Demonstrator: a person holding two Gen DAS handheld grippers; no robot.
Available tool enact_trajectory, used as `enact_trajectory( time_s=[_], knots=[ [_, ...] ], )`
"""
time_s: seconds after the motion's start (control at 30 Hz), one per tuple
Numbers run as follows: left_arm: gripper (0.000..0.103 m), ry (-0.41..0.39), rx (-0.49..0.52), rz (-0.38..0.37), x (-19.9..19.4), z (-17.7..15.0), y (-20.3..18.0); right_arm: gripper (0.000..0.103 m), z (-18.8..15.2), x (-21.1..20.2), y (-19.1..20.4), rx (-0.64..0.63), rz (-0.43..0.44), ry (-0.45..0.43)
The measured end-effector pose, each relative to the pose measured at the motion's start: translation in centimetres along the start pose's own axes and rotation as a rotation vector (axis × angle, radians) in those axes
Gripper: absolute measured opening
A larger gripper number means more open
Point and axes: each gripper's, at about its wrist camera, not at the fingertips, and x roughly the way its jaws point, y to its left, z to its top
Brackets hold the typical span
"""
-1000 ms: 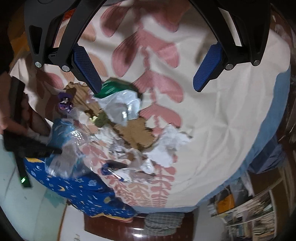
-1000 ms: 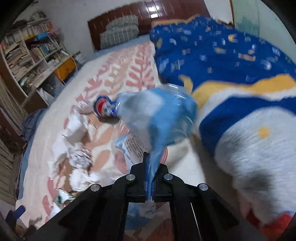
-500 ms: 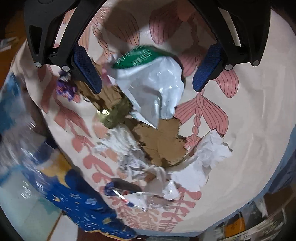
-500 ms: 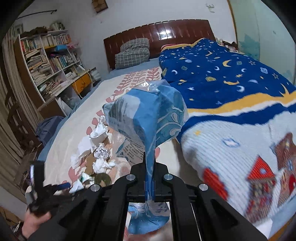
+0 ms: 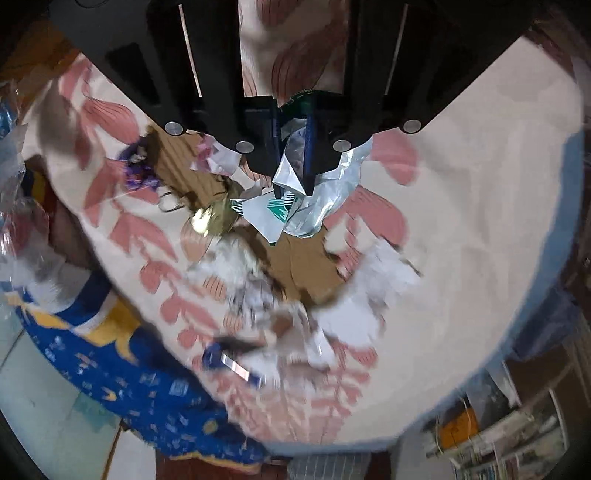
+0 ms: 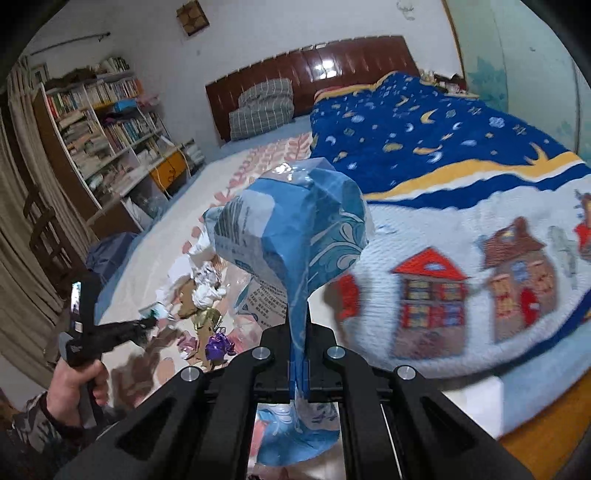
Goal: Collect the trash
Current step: 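Carry the bottle and wrapper in both tools over the orange basket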
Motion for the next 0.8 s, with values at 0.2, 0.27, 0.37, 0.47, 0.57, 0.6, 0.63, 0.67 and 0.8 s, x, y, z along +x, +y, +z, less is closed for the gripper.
enact_trajectory(
  time_s=[0.2, 0.27, 0.37, 0.47, 0.57, 0.6, 0.63, 0.67, 0.8],
  knots=[
    [0.01, -0.121, 0.04, -0.037, -9.7, 0.3, -2.6, 0.003, -1.1, -9.0, -2.9, 0.012, -0.046, -0.047],
    [0.01, -0.148, 0.116, -0.099, -12.3, -0.2, -6.4, 0.003, -2.6, -12.6, -4.8, 0.023, -0.104, -0.035],
    [0.01, -0.147, 0.234, -0.215, -13.9, -2.0, -12.7, 0.003, -5.3, -16.4, -7.9, 0.071, -0.173, -0.002],
    [0.01, -0.082, 0.384, -0.37, -14.0, -5.6, -21.2, 0.003, -9.7, -19.1, -11.7, 0.15, -0.26, 0.054],
    [0.01, 0.031, 0.518, -0.482, -11.8, -10.7, -29.2, 0.003, -15.2, -20.4, -16.5, 0.273, -0.321, 0.123],
    [0.01, 0.087, 0.563, -0.512, -10.7, -12.9, -31.9, 0.003, -16.5, -20.2, -17.2, 0.295, -0.337, 0.141],
    [0.01, 0.127, 0.596, -0.527, -9.7, -14.7, -34.0, 0.003, -18.5, -20.2, -18.6, 0.319, -0.368, 0.173],
    [0.01, 0.156, 0.629, -0.525, -8.7, -16.4, -35.7, 0.003, -19.9, -20.0, -19.6, 0.335, -0.39, 0.196],
    [0.01, 0.323, 0.735, -0.517, -4.0, -23.7, -41.1, 0.003, -27.3, -18.8, -24.4, 0.458, -0.434, 0.305]
  ],
)
